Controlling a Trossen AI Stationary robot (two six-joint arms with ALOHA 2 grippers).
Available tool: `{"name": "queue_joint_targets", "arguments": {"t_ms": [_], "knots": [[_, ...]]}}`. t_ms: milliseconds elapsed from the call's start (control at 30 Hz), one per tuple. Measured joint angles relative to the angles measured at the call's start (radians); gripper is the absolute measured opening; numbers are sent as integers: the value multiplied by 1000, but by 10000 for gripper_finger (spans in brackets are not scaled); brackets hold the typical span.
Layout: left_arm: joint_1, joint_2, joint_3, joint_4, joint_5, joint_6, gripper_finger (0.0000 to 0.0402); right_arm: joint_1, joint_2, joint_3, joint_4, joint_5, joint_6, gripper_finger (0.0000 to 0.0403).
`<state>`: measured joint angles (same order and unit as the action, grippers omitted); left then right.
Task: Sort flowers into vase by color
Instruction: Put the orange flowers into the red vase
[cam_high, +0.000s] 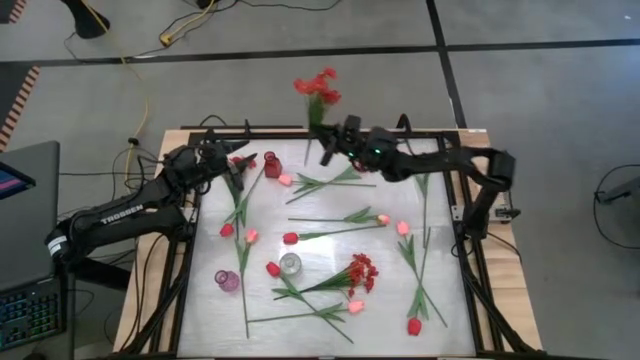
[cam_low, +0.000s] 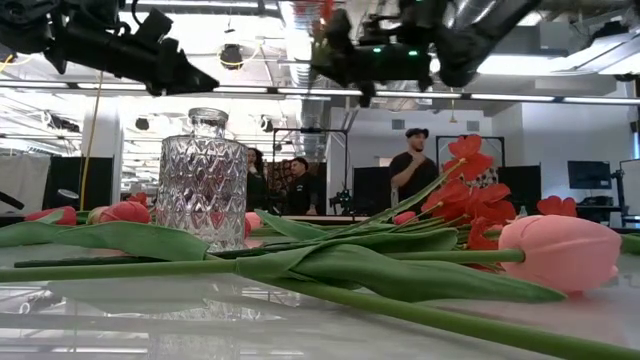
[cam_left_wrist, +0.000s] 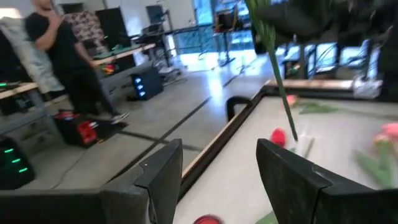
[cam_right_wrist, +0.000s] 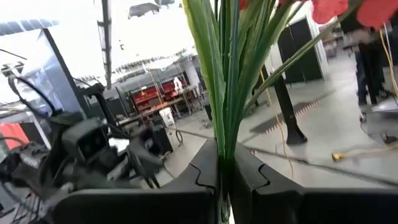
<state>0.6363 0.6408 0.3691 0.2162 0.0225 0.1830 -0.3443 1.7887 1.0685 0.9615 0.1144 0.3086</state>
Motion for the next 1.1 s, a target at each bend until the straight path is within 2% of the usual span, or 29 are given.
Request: {"name": "queue_joint_targets", "arguments": {"t_ms": [100, 333, 533, 867, 1100], "knots": [[1, 0, 0, -8, -38, 19, 195, -2, 98, 122, -4, -10, -9, 40], [1, 0, 0, -15, -47, 36, 195, -3, 316, 375, -3, -20, -37, 40], [1, 0, 0, -38, -48, 41, 195, -3, 452, 511, -4, -20, -36, 40], [1, 0, 0, -118, -46, 32, 195, -4, 493, 542, -31, -12, -30, 40], [1, 0, 0, -139, -46, 15, 195, 19, 492, 542, -94, 23, -118, 41]]}}
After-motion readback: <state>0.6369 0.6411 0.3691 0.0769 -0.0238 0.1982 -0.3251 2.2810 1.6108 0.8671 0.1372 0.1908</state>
